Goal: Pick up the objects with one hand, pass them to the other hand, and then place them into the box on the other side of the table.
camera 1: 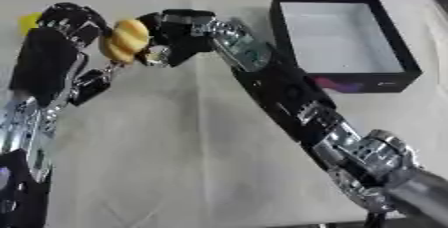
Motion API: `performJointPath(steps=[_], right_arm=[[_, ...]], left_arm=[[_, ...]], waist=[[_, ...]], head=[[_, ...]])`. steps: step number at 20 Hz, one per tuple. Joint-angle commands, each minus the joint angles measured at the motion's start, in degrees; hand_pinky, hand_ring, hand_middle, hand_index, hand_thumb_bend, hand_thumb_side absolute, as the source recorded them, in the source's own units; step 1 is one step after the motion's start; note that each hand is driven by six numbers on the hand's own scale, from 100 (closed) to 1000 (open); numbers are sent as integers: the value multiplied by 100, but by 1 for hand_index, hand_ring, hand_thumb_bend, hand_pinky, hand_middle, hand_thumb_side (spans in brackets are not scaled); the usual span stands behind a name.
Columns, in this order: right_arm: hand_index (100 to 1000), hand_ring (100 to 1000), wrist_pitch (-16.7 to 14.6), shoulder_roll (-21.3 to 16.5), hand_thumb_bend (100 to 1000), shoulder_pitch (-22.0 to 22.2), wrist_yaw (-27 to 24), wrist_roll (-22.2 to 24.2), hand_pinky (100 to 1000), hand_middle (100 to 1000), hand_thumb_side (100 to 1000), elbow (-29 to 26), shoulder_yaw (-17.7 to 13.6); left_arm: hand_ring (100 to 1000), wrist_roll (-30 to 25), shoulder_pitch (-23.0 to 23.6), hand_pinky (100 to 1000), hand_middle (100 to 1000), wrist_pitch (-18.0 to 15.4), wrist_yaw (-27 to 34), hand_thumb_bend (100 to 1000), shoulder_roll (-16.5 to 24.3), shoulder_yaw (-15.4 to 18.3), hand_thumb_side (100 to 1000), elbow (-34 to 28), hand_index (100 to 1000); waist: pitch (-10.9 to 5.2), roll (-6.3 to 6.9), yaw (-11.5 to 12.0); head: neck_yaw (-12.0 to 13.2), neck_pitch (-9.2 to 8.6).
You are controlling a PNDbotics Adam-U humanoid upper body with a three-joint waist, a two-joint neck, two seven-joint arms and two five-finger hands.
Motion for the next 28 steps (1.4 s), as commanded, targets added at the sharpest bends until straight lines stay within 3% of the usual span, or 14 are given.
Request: performJointPath(steps=[1, 3, 5, 9, 11, 14, 18, 24, 28], right_arm=[[760, 1000, 244, -52, 100, -126, -175, -113, 917, 315, 202, -190, -14], [736, 1000, 340, -63, 100, -118, -221, -171, 910, 291, 201, -218, -16], [717, 1000, 402, -79, 100, -110, -220, -221, 904, 271, 200, -234, -14], [708, 1000, 498, -96, 100, -104, -242, -313, 902, 260, 200, -238, -33], [709, 1000, 559, -116, 100, -99, -272, -379, 902, 260, 200, -240, -42], [710, 1000, 668, -140, 100, -89, -321, -427, 903, 259, 201, -230, -61], [711, 1000, 745, -187, 100, -79, -409, -474, 903, 258, 203, -242, -88], [715, 1000, 879, -277, 100, -27, -545, -495, 904, 259, 204, -285, -122], [718, 1000, 962, -509, 100, 28, -708, -521, 904, 263, 206, -370, -208]], left_arm=[[684, 30, -127, 772, 586, 52, -95, 484, -6, -26, 100, -25, 654], [708, 65, -130, 778, 616, 98, -138, 574, 0, -20, 100, -17, 694], [757, 140, -130, 795, 683, 175, -196, 676, 14, -18, 100, -23, 799], [810, 301, -132, 808, 749, 362, -282, 784, 29, -9, 100, -3, 869], [819, 407, -114, 811, 757, 586, -283, 844, 43, 35, 178, -17, 875], [832, 471, -82, 816, 768, 1017, -263, 836, 56, 125, 198, -31, 885], [836, 440, -63, 816, 772, 1322, -96, 823, 87, 237, 178, -50, 891], [831, 414, -35, 807, 766, 1463, 120, 808, 220, 419, 163, -41, 886], [811, 330, -3, 798, 746, 1311, 306, 757, 555, 458, 144, 164, 843]], waist=[[-109, 34, -6], [-110, 36, -7], [-113, 41, -9], [-121, 49, -15], [-128, 55, -24], [-148, 63, -58], [-181, 74, -94], [-221, 94, -122], [-270, 113, -162]], head=[[-20, 32], [-23, 34], [-25, 39], [-39, 44], [-37, 46], [-31, 43], [-22, 38], [-24, 54], [-65, 99]])
